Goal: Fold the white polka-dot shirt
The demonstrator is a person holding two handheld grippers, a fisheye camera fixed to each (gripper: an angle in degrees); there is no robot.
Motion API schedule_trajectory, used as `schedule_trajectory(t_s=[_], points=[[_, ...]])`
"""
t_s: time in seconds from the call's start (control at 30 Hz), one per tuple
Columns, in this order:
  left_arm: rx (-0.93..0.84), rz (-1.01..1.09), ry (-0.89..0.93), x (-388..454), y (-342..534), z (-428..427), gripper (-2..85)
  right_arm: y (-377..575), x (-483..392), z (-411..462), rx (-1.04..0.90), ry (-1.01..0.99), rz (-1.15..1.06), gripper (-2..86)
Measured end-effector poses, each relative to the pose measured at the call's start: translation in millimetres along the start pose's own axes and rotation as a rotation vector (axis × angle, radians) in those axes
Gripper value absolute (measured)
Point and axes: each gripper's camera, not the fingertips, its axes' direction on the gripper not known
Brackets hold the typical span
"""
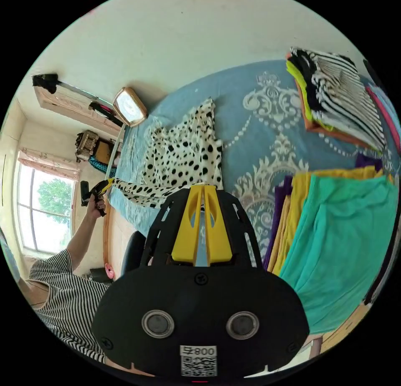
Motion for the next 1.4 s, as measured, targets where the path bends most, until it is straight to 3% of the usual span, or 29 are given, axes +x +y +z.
schedule_trajectory(t_s=[0.07,0.23,0.5,0.73,0.97,1.1,1.4], points=[[0.116,0.122,0.024,55.4,-64.7,-30.7,0.7,-41.1,-19.0,-46.0,0.102,-0.003,-0.053,0.3],[0.271,0.359,0.0,162.0,-127.2,-98.0,0.7,-91.7,-98.5,-175.6,0.354,0.036,-0.246,0.2],[0.279,0.505,0.025,200.5,-75.6,-141.1,0.8,-8.9,-137.6,-226.7,0.458,0.021,-0.384,0.2],[0.02,0.4,0.026,122.1,49.9,-84.8,0.8,129.6,-89.3,-124.5,0.219,-0.008,-0.265,0.2],[-0.295,-0.041,-0.014,-20.6,175.8,45.4,0.8,231.6,18.2,44.4,-0.127,-0.047,0.141,0.2],[-0.329,-0.134,-0.023,-49.4,203.8,74.5,0.8,248.2,41.7,95.4,-0.248,-0.004,0.232,0.3],[-0.334,-0.13,-0.082,-63.6,210.9,115.5,1.7,233.9,61.3,132.5,-0.25,-0.035,0.289,0.4]])
